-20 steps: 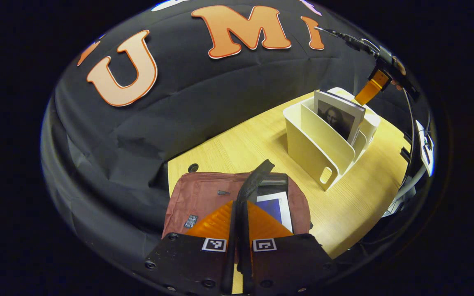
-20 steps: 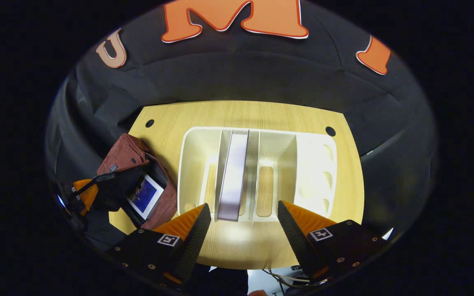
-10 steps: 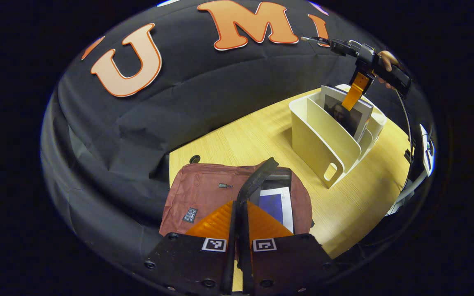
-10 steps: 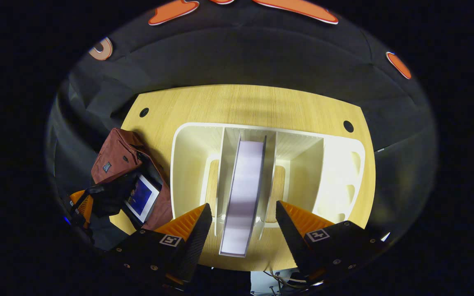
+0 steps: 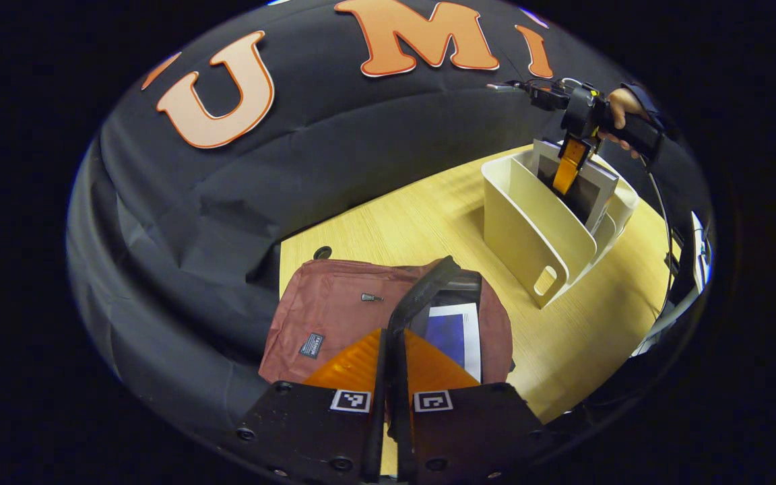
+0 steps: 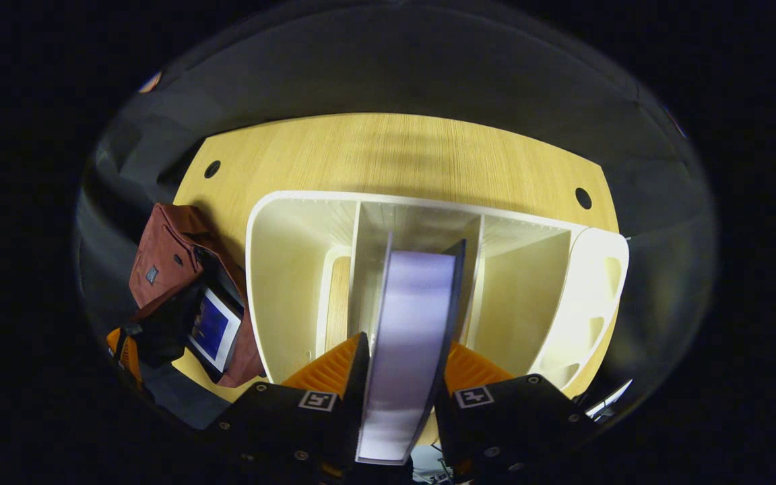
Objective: Open the schoolbag, grab two books from the bookshelf and put them into the schoolbag.
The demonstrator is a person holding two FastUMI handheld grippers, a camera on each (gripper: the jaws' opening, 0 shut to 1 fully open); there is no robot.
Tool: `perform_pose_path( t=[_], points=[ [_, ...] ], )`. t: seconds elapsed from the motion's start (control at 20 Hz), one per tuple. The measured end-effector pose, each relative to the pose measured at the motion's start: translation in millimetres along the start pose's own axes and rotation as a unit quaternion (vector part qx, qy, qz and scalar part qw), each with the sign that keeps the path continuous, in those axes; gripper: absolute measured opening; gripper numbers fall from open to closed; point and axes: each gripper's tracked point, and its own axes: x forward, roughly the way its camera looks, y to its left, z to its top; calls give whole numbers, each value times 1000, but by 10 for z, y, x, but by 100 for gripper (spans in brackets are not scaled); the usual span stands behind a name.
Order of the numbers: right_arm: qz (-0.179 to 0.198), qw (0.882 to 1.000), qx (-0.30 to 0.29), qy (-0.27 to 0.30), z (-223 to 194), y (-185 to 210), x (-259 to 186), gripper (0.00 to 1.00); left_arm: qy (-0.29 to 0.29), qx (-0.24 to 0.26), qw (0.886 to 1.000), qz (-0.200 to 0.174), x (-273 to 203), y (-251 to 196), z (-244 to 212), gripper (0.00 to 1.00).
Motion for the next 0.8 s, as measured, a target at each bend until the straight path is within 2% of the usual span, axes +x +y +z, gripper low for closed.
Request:
perform_pose_path(
  t=[0.05, 0.15, 0.2, 0.45, 0.7, 0.75, 0.8],
  points=[
    [-1, 1000, 5, 2, 18, -2, 16, 55, -1, -1, 1000, -1, 9, 1, -5, 9],
    [-7, 1000, 11, 4, 11, -46, -28, 34, -3, -3, 1000, -4, 2, -18, -22, 9],
    [-7, 1000, 6, 5, -3, -57, -76, 40, -5, -4, 1000, -5, 11, -18, -25, 9],
    [-8, 1000, -4, -15, -8, -73, -483, 40, -12, -1, 1000, -13, 15, -32, -10, 9],
    [9, 998, -4, -66, 40, 20, -1085, 40, -19, 12, 1000, -15, -20, -3, 33, 9],
    [10, 997, -6, -75, 27, 23, -1204, 40, -21, 14, 1000, -16, -29, 16, 39, 14],
    [11, 996, -7, -85, 16, 20, -1325, 40, -20, 16, 1000, -17, -38, 32, 45, 9]
  ],
)
